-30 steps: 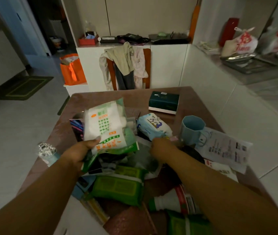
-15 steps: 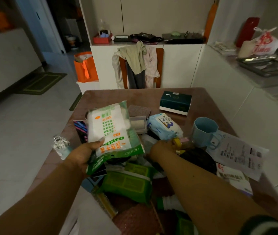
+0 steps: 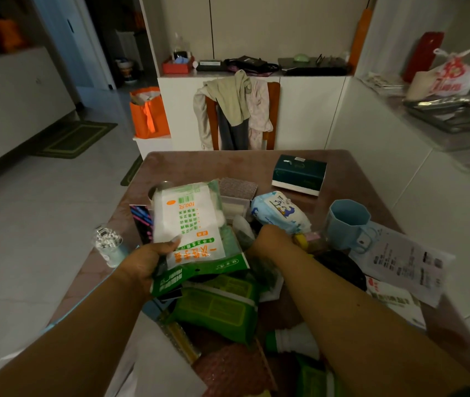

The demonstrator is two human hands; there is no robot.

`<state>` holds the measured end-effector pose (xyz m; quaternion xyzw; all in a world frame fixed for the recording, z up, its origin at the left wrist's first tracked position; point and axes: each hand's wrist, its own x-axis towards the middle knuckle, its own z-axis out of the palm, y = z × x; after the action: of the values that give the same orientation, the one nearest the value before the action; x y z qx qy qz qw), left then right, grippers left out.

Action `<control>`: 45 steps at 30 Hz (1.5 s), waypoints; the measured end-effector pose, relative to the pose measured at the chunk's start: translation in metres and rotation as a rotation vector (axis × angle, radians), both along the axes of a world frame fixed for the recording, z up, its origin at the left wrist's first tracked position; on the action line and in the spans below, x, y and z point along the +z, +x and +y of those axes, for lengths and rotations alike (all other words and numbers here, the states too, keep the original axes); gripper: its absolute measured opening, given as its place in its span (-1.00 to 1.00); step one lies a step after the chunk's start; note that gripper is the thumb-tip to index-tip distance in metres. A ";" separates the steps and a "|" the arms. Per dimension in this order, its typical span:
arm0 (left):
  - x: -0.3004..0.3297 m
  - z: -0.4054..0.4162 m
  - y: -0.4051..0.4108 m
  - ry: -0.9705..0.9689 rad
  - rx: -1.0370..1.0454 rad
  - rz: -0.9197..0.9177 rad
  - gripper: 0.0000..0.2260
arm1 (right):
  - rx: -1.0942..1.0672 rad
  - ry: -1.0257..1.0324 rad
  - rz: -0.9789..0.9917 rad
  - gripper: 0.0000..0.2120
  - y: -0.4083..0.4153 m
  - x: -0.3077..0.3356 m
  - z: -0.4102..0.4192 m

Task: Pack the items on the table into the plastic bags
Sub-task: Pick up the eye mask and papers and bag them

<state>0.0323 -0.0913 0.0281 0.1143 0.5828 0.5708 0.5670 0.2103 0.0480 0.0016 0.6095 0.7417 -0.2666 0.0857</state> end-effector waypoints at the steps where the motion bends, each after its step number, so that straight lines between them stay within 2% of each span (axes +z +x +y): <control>1: 0.000 -0.001 0.000 -0.008 0.001 0.004 -0.90 | -0.018 -0.011 0.034 -0.47 0.002 0.006 0.000; 7: 0.003 -0.007 -0.006 -0.099 0.014 0.114 -0.90 | -0.240 0.158 0.299 -0.57 0.020 0.076 0.005; 9: 0.004 -0.009 -0.004 -0.123 0.027 0.145 -0.88 | -0.210 0.256 0.424 -0.67 0.033 0.111 -0.001; 12: 0.006 -0.010 0.001 -0.137 0.020 0.164 -0.78 | -0.169 0.278 0.677 -0.65 0.055 0.160 -0.012; 14: 0.009 -0.013 0.007 -0.113 0.009 0.138 -0.75 | -0.268 0.070 0.926 -0.69 0.064 0.173 -0.011; 16: 0.013 -0.015 0.015 -0.076 0.009 0.087 -0.75 | -0.391 -0.289 1.155 -0.83 0.064 0.161 -0.012; 18: 0.018 -0.018 0.025 -0.052 -0.003 0.021 -0.77 | -0.534 -0.465 1.250 -0.87 0.054 0.127 -0.021; 21: 0.031 -0.019 0.044 -0.030 0.040 -0.090 -0.69 | -0.644 -0.564 1.274 -0.78 0.039 0.070 -0.040; 23: 0.034 -0.020 0.052 0.038 0.061 -0.236 -0.52 | -0.670 -0.557 1.295 -0.77 0.038 0.050 -0.047; 25: 0.035 -0.022 0.055 0.131 -0.003 -0.368 -0.30 | -0.635 -0.504 1.298 -0.77 0.044 0.042 -0.049; 27: 0.036 -0.022 0.060 0.185 -0.090 -0.405 -0.20 | -0.567 -0.454 1.298 -0.74 0.052 0.039 -0.051; 31: 0.037 -0.018 0.080 0.210 -0.120 -0.399 -0.47 | -0.428 -0.332 1.265 -0.66 0.065 0.042 -0.059; 34: 0.035 -0.010 0.105 0.157 -0.144 -0.240 -0.67 | -0.249 -0.177 1.121 -0.54 0.073 0.049 -0.069; 37: 0.032 -0.003 0.130 0.065 -0.080 -0.150 -0.86 | -0.205 -0.100 1.122 -0.61 0.084 0.055 -0.075; 41: 0.023 0.009 0.145 0.094 -0.036 -0.175 -0.89 | -0.302 0.074 1.146 -0.71 0.112 0.067 -0.064; 45: 0.019 0.023 0.164 0.132 -0.021 -0.192 -0.85 | -0.580 0.312 0.988 -0.75 0.166 0.065 -0.025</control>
<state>0.1963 -0.0681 0.0474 0.1024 0.4859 0.6103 0.6172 0.3765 0.0233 0.0665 0.5963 0.5275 -0.4192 -0.4364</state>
